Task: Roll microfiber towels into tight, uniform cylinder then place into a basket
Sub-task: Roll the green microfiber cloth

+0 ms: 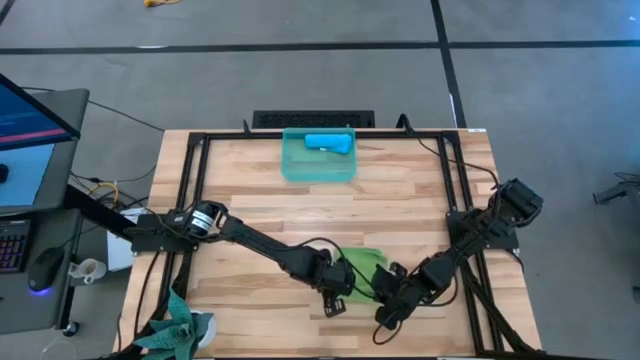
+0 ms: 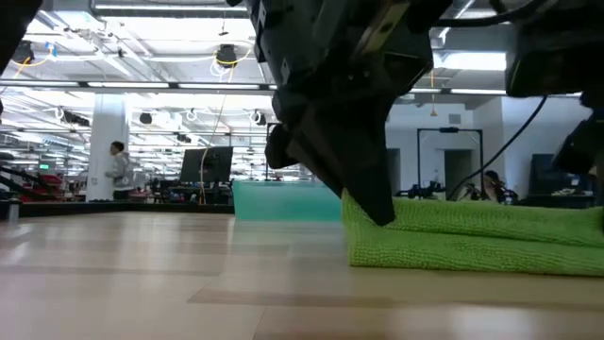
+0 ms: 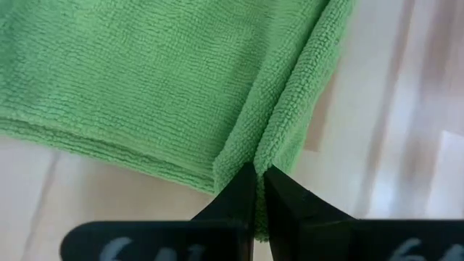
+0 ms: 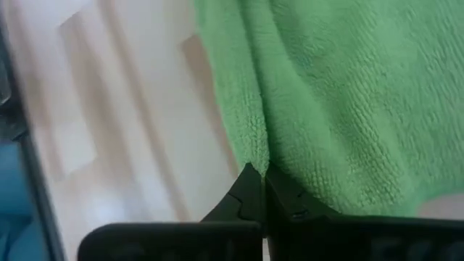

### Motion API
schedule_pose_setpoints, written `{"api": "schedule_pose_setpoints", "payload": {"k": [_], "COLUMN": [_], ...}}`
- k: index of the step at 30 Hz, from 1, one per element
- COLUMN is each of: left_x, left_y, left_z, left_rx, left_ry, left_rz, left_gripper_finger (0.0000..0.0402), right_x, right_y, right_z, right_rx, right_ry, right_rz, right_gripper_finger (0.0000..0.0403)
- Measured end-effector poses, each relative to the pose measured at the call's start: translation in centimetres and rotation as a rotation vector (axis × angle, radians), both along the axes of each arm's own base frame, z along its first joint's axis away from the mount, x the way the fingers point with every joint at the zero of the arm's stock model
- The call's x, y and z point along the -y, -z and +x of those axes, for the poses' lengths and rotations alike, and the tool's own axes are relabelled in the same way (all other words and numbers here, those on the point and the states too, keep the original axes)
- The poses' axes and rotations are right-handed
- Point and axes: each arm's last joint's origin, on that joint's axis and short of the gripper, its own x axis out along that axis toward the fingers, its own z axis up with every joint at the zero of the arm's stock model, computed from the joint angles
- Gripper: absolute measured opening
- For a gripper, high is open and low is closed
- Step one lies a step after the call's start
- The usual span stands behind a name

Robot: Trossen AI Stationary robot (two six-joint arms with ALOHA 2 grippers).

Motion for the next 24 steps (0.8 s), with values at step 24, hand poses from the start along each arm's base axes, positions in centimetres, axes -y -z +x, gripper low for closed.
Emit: {"api": "schedule_pose_setpoints", "payload": {"k": [24], "left_x": [-0.9], "left_y": [1.8], "left_z": [-0.2], "left_rx": [0.018], "left_ry": [0.043], "left_rz": [-0.009], "left_gripper_finger": [0.0032], "right_x": [2.7], "right_y": [1.4], "right_z": [0.4], "right_rx": [-0.099], "right_ry": [0.187], "right_rz": [0.076], "right_gripper_finger": [0.0013]}}
